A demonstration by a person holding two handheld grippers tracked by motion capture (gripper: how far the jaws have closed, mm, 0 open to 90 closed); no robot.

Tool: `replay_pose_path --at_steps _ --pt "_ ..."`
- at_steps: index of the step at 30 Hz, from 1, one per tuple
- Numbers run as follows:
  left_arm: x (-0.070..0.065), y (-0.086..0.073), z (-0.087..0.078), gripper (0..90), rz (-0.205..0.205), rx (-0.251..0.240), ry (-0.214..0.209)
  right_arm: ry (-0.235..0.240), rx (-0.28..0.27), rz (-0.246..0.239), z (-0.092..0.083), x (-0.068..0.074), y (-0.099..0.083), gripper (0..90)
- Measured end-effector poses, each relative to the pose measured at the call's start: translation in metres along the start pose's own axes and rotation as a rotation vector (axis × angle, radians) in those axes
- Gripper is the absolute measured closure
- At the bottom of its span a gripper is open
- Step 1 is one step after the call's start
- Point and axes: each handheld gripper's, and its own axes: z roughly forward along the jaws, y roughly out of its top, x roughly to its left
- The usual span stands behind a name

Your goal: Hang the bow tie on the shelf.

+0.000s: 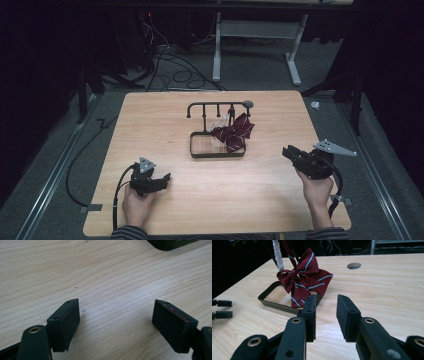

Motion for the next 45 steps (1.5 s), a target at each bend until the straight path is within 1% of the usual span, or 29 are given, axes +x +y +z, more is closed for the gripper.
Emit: replay_pose_path --at_steps 9,20,25,29,32,34,39,45 --pt "0.000 0.000 0.000 22.8 0.001 0.001 0.000 0.011 0.015 0.011 0.004 0.001 -0.007 71.0" --pt "0.000 0.000 0.000 22.8 0.000 -0.001 0.001 0.025 0.049 0.026 0.015 0.005 -0.018 71.0" --pt "0.000 0.000 0.000 22.8 0.000 0.000 0.000 0.030 0.060 0.020 0.019 0.006 -0.022 71.0" --pt "0.000 0.000 0.000 22.8 0.000 0.001 0.000 0.031 0.070 0.027 0.022 0.008 -0.025 70.8" --pt "0.000 0.000 0.000 22.8 0.000 0.000 0.000 0.034 0.077 0.027 0.025 0.008 -0.027 70.7" --pt "0.000 0.000 0.000 22.8 0.000 0.000 0.000 0.032 0.085 0.014 0.028 0.008 -0.028 70.7" --pt "0.000 0.000 0.000 22.8 0.000 0.000 0.000 0.033 0.095 0.018 0.032 0.009 -0.031 70.7" --pt "0.000 0.000 0.000 22.8 0.000 0.000 0.000 0.035 0.118 0.006 0.040 0.012 -0.035 70.4"
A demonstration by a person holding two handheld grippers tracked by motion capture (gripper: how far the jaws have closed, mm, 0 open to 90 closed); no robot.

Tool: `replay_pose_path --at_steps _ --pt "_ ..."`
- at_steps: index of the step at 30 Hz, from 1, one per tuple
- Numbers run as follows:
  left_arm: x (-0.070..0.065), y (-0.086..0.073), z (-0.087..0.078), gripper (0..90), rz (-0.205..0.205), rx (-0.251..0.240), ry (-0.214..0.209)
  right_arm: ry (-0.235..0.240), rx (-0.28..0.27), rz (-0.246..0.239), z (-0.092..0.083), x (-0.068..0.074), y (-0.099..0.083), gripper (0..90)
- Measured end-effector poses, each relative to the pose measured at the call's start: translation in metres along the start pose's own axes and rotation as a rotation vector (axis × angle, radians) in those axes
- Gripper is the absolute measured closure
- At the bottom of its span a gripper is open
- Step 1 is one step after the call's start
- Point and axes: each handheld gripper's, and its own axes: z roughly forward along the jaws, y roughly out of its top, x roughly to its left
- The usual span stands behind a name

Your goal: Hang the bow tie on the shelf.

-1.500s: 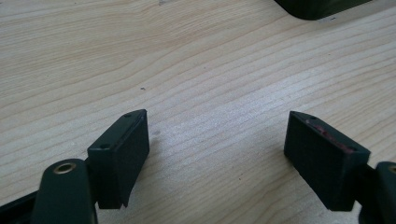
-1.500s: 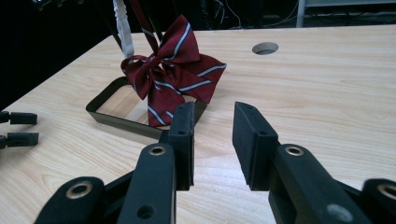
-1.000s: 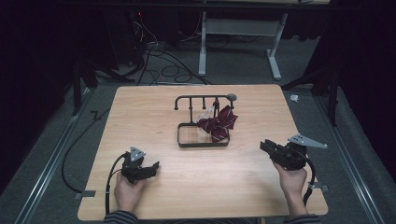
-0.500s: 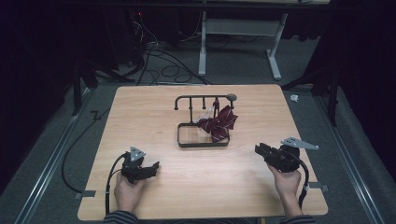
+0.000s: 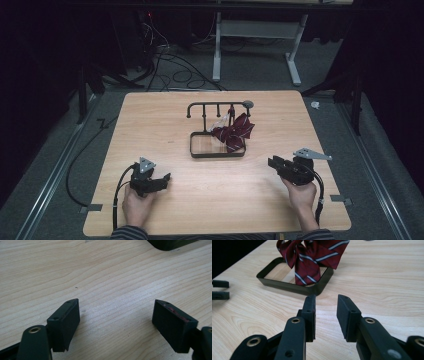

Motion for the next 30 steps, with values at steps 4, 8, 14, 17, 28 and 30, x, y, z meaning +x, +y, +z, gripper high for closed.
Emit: replay_pose_path --at_steps 4,8,14,17,28,30 --pt "0.000 0.000 0.000 22.8 0.000 0.000 0.000 -0.001 0.015 -0.008 0.007 0.001 -0.003 70.4" --pt "0.000 0.000 0.000 22.8 0.000 0.000 0.000 -0.004 0.034 -0.005 0.013 0.002 -0.006 70.4" --pt "0.000 0.000 0.000 22.8 0.000 -0.001 0.001 -0.012 0.053 -0.014 0.020 0.004 -0.008 70.4" --pt "0.000 0.000 0.000 22.8 0.000 0.000 0.000 -0.016 0.059 -0.016 0.023 0.004 -0.009 70.4" --pt "0.000 0.000 0.000 22.8 0.000 -0.001 0.001 -0.034 0.088 -0.027 0.035 0.004 -0.015 70.0" --pt "0.000 0.000 0.000 22.8 0.000 0.000 0.000 -0.037 0.094 -0.035 0.038 0.004 -0.016 70.0"
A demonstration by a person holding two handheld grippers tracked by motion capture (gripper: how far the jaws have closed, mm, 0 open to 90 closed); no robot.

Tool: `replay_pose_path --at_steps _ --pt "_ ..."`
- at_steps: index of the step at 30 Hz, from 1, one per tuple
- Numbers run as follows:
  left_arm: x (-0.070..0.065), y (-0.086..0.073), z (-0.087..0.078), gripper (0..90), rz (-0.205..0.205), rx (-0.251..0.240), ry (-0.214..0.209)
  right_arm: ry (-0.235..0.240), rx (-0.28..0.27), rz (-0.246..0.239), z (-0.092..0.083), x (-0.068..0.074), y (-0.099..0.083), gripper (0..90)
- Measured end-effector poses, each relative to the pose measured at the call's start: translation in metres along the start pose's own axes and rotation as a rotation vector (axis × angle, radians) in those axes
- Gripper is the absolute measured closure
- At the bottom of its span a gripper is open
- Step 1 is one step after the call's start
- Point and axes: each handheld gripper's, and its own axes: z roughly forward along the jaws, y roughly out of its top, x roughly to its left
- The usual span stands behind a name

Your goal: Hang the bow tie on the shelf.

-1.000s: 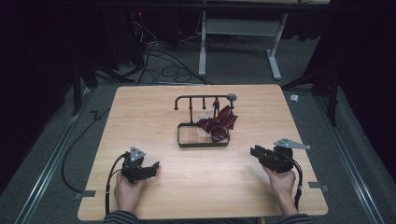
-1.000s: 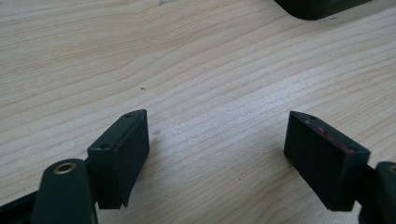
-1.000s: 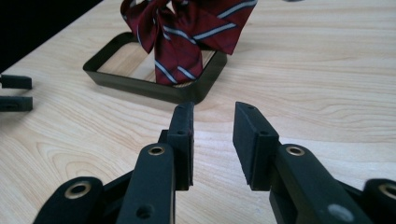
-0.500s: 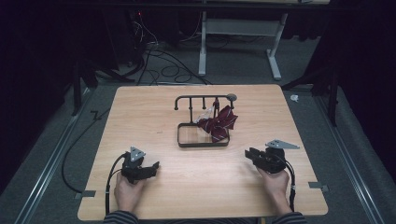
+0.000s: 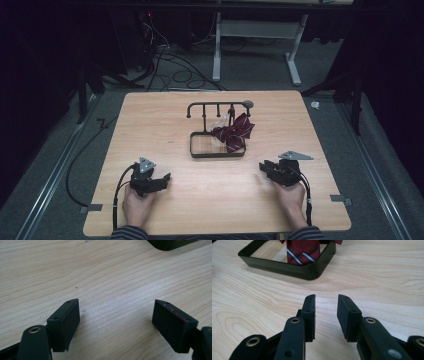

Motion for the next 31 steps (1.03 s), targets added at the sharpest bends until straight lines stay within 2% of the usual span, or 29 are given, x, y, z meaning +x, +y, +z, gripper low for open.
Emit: replay_pose_path --at_steps 2,8,16,21,28,31 --pt "0.000 0.000 0.000 22.8 0.000 0.000 0.000 -0.002 0.010 0.003 0.002 0.001 -0.001 70.0" --pt "0.000 0.000 0.000 22.8 0.001 0.001 0.000 -0.030 0.046 -0.050 0.010 0.007 -0.004 69.7" --pt "0.000 0.000 0.000 22.8 -0.001 -0.001 0.001 -0.068 0.055 -0.092 0.016 0.012 -0.006 66.8" --pt "0.000 0.000 0.000 22.8 0.000 0.000 0.000 -0.106 0.057 -0.113 0.019 0.014 -0.007 59.2" --pt "0.000 0.000 0.000 22.8 -0.001 0.000 0.000 -0.134 0.072 -0.185 0.022 0.020 -0.007 51.2" --pt "0.000 0.000 0.000 22.8 0.000 0.000 0.000 -0.133 0.074 -0.174 0.022 0.019 -0.007 49.8"
